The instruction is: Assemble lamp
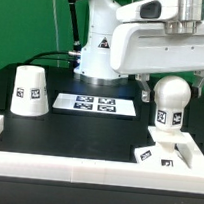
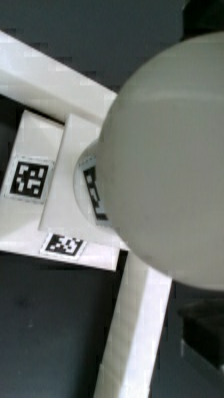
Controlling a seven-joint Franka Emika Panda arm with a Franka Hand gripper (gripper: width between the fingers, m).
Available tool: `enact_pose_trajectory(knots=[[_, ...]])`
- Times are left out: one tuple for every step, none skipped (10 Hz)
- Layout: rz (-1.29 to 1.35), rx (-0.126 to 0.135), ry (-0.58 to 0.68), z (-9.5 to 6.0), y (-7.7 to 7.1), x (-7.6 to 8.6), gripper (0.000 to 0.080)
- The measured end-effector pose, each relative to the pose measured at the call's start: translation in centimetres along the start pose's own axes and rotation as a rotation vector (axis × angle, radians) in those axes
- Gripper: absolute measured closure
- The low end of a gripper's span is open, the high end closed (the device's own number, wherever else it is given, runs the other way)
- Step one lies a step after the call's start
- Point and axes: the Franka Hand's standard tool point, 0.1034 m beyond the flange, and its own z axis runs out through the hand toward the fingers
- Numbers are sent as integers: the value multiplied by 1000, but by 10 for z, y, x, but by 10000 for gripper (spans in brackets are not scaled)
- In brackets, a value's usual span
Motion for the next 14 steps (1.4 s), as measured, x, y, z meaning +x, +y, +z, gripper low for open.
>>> enact_pose_trajectory(knots=[[0, 0, 1, -1, 0, 1, 110], [0, 0, 1, -1, 0, 1, 222], [10, 0, 1, -1, 0, 1, 222], [20, 0, 1, -1, 0, 1, 222], [20, 0, 1, -1, 0, 1, 222], [89, 4, 2, -1, 0, 1, 222], [218, 9, 3, 0, -1, 1, 222], [349, 8, 7, 0, -2, 1, 222], [495, 6, 4, 0, -1, 1, 222], [608, 5, -2, 0, 0, 0, 222], [674, 4, -4, 0, 0, 0, 220], [785, 3, -6, 0, 0, -1, 220], [871, 2, -5, 1, 0, -1, 220], [909, 2, -4, 1, 0, -1, 220]])
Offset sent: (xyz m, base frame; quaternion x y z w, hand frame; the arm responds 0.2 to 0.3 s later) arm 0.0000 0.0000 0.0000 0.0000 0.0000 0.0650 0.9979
